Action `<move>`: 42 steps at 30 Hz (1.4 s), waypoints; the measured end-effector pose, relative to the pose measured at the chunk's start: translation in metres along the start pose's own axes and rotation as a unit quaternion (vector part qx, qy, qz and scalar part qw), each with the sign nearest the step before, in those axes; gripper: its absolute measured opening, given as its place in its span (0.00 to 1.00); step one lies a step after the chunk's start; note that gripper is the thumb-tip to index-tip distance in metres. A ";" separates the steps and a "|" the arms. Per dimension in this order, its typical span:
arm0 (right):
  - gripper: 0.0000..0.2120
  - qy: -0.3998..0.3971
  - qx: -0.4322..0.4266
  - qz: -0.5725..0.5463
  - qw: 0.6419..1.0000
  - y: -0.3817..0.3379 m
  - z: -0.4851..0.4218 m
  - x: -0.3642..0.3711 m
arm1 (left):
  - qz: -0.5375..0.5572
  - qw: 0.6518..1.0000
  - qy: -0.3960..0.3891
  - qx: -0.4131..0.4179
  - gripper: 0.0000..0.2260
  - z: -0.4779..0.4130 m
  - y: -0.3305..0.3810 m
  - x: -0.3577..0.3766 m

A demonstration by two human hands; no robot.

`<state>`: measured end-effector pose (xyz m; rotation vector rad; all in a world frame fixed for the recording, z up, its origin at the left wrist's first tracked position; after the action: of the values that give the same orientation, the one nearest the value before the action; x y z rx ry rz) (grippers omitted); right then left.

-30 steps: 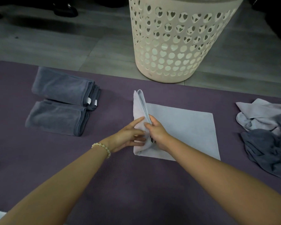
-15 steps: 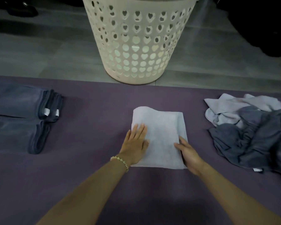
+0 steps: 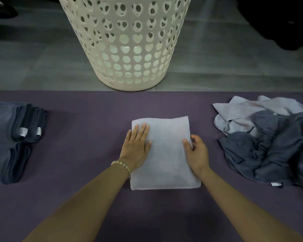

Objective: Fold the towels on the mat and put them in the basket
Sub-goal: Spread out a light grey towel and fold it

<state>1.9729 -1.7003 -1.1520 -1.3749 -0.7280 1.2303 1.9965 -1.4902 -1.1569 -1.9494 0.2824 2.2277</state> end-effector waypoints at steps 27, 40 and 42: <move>0.14 0.013 0.011 0.195 0.981 0.022 0.054 -0.029 | 0.082 0.994 0.032 -0.069 0.31 0.052 0.029 0.025; 0.34 -0.176 -0.185 0.353 0.900 -0.016 0.003 0.042 | -0.018 0.997 0.063 -0.029 0.35 -0.006 0.026 -0.006; 0.37 -0.193 -0.181 0.397 0.879 -0.013 -0.013 0.055 | -0.031 0.998 0.043 -0.024 0.35 -0.017 0.021 0.002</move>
<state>2.0030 -1.6513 -1.1561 -1.8511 -0.7034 2.1448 2.0077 -1.5148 -1.1605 -2.0526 0.1788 2.1339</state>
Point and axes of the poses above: each hand's wrist, its own z-axis away from the middle knuckle, its own x-axis out of the palm, y = z × x, the point moved 2 cm from there along -z, towards the middle knuckle, and after that the axes turned 13 degrees about -z, right-handed, at the moved point
